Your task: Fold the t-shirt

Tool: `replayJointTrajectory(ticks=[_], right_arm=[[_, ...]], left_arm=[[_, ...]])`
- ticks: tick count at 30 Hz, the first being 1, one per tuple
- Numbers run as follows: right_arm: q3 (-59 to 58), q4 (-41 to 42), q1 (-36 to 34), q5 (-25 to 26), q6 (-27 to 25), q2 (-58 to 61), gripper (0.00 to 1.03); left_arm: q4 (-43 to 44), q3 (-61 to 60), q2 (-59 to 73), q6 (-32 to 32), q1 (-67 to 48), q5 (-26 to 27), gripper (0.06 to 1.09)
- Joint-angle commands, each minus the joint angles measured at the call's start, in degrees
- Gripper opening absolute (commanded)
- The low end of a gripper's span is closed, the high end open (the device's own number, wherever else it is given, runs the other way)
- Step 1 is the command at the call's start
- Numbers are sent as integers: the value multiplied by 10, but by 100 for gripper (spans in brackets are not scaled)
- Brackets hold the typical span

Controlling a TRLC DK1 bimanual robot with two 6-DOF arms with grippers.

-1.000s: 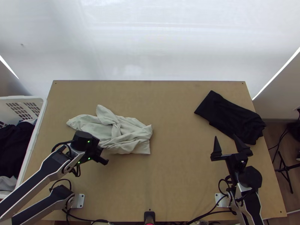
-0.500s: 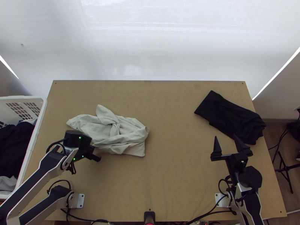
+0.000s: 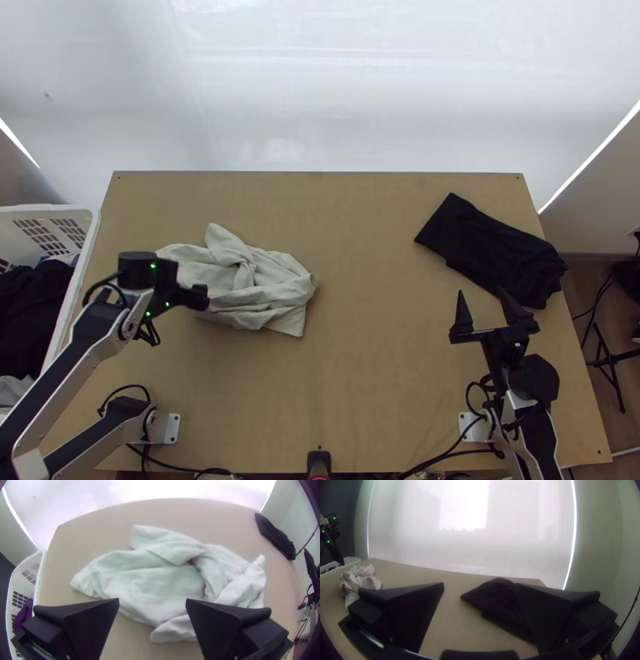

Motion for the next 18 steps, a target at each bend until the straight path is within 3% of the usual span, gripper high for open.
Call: replayJointTrajectory(ticks=[1, 11, 18], right_arm=[[0, 0, 0, 0, 0, 0, 98], [0, -1, 0, 0, 0, 0, 98], [-1, -1, 0, 0, 0, 0, 98]], left_arm=[[-24, 93, -24, -79, -10, 4, 105], [-76, 229, 17, -214, 13, 3, 105], [-174, 315, 48, -229, 78, 3, 105]])
